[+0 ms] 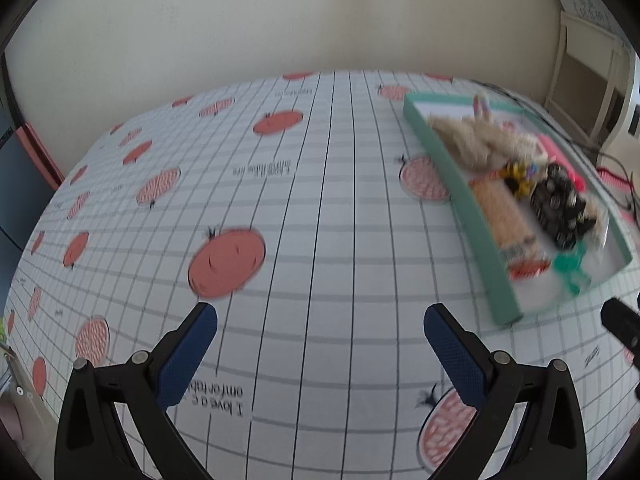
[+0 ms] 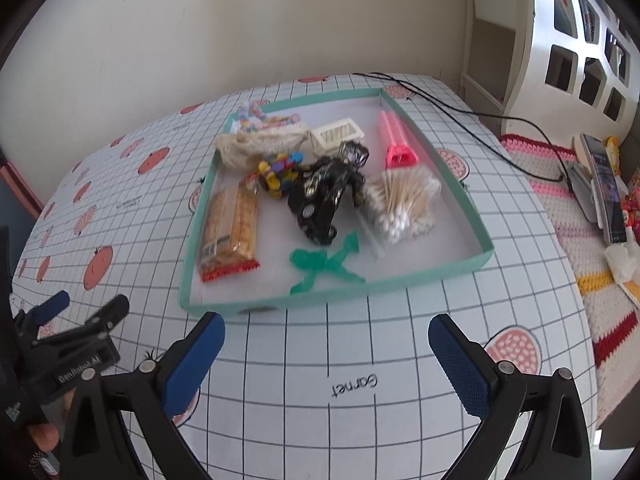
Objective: Organize objects
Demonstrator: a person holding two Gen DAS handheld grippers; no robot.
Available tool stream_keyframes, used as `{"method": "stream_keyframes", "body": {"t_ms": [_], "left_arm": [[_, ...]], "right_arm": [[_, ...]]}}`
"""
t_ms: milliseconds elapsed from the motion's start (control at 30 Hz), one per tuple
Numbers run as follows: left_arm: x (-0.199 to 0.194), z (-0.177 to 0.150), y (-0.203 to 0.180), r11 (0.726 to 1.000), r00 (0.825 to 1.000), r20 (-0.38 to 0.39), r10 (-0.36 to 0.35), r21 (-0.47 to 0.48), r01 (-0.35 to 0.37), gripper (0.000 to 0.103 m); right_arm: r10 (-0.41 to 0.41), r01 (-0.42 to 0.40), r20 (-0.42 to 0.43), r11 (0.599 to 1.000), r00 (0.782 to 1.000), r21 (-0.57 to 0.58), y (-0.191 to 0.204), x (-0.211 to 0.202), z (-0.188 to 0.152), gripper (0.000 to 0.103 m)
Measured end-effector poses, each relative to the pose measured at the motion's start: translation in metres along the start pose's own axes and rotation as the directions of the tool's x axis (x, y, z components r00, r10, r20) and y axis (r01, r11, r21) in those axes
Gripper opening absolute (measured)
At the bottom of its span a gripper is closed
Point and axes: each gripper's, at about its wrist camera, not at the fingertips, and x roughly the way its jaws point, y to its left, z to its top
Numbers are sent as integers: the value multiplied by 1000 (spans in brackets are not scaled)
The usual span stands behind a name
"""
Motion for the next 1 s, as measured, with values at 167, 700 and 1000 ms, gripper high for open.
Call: {"method": "stream_keyframes", "body": {"t_ms": [167,700,1000], "left_arm": [[11,-26,2,1000,1000,-29,5,3,-5,103],[16,-40,15,993,997,10,-76,-86,76,103],[15,-43,17,993,995,45,-85,-73,88,103]], "right_arm": [[1,-1,-36,1000,999,-4,2,15,-14,103],[-68,64,-35,993,997,-103,9,34,-27,103],[-72,70,-12,993,997,-98,7,33,-28,103]]}}
